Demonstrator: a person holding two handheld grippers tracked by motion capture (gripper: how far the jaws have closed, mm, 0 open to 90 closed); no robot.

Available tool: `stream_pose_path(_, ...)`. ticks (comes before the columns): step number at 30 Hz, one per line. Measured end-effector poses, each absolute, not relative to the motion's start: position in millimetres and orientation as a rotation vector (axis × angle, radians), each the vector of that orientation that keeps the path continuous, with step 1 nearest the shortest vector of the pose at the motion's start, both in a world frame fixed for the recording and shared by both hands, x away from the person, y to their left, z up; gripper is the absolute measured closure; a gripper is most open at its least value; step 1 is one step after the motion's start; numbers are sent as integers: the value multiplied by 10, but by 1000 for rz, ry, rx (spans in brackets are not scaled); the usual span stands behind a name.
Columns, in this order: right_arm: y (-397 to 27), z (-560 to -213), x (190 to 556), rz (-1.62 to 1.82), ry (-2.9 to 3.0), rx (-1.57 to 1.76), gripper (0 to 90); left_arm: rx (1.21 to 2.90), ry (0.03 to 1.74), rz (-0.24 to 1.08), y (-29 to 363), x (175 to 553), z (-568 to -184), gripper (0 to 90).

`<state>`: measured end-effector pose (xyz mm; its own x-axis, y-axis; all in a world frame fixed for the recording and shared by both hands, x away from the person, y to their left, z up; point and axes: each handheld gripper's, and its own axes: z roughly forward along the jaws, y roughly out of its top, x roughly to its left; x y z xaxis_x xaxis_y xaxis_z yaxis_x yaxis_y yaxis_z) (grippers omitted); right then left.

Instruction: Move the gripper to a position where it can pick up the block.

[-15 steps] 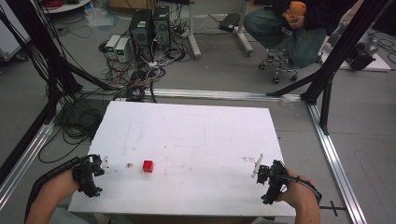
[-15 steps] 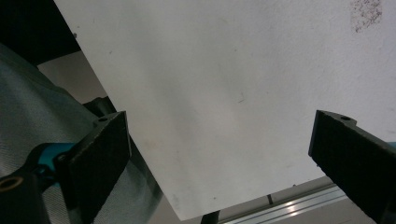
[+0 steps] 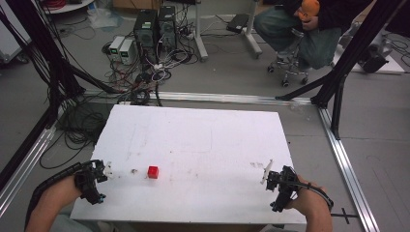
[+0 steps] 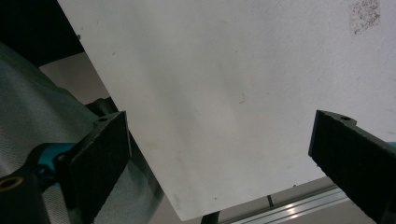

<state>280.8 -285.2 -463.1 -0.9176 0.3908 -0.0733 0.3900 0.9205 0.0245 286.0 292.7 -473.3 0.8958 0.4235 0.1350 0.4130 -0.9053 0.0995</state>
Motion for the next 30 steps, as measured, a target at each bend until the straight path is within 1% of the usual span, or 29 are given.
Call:
stream_pose_path(18, -2839, -4637, 2810, 20, 3011, 595, 49, 2976, 647, 240, 2936, 2858, -4698, 217)
stream_pose_path(22, -2846, -4638, 2808, 16, 3012, 603, 49, 2970, 625, 235, 2921, 2863, -4699, 216)
stream_pose_path(27, -2859, -4636, 2806, 23, 3007, 607, 49, 2988, 554, 205, 2894, 2908, -4754, 217)
stream_pose_path(30, -2859, -4631, 2807, 24, 3007, 601, 49, 2994, 525, 208, 2870, 2933, -4771, 217)
